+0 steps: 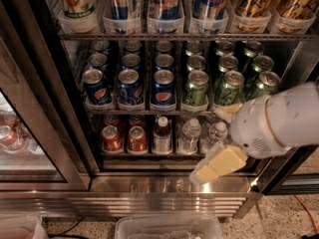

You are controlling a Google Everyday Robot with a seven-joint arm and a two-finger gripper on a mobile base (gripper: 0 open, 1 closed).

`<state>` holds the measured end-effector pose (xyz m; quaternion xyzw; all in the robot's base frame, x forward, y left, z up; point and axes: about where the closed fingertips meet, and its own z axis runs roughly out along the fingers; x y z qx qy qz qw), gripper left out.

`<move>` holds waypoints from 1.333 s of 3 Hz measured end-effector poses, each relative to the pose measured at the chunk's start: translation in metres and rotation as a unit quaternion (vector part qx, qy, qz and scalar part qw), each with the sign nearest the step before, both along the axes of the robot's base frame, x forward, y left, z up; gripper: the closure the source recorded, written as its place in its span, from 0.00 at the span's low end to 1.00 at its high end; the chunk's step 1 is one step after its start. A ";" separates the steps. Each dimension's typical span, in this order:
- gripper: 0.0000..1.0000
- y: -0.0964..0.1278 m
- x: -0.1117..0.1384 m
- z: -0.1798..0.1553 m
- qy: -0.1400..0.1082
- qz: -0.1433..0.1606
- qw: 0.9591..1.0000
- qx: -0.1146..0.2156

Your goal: Pick water bottle from bottom shelf of fridge

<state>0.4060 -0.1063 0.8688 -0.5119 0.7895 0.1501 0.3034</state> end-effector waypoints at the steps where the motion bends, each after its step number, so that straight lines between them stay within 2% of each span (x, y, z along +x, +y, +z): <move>1: 0.00 0.015 -0.007 -0.054 -0.007 -0.019 0.997 0.073; 2: 0.00 0.018 0.006 -0.043 -0.047 -0.040 0.993 0.097; 4: 0.00 0.017 0.011 -0.044 -0.053 -0.049 0.994 0.086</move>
Offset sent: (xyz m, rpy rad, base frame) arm -0.0081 0.0109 -0.0435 0.1075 -0.0014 -0.0256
